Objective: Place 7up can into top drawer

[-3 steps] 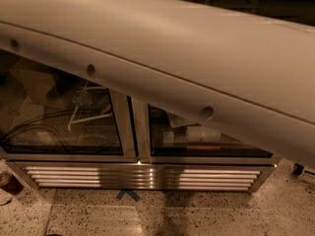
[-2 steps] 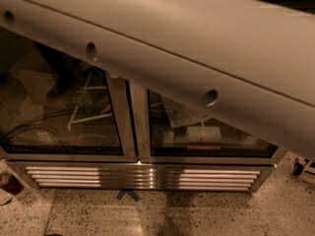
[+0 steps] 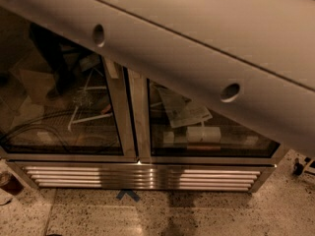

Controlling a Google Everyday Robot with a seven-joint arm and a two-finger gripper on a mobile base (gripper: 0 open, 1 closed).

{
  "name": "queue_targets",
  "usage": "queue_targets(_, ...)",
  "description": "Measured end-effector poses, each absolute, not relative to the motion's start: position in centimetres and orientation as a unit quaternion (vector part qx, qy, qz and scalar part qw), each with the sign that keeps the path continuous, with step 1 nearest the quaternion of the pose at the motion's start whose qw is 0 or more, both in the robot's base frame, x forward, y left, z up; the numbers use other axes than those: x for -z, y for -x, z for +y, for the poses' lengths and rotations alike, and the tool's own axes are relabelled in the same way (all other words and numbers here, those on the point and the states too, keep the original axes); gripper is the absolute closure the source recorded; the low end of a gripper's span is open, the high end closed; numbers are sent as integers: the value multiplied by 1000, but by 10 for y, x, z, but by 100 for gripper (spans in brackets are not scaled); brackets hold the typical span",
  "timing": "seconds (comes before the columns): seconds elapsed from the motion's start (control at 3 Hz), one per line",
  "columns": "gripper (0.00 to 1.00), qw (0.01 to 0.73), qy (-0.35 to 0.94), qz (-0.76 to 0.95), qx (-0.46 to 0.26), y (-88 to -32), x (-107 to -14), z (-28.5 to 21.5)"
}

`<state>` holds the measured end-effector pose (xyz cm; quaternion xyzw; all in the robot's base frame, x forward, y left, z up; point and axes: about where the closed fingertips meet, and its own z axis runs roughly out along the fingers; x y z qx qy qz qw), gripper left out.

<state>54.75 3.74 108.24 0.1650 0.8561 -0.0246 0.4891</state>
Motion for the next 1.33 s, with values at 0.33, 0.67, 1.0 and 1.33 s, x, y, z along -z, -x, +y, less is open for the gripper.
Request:
queue_targets(0.33, 0, 489, -166, 856, -1, -542, -1092, 34)
queue_targets(0.67, 0, 482, -188, 855, -34, -539, -1097, 28)
queue_targets(1.0, 0, 477, -185, 857, -60, -531, -1109, 22)
queue_targets(1.33, 0, 485, -176, 855, -58, -525, -1118, 24)
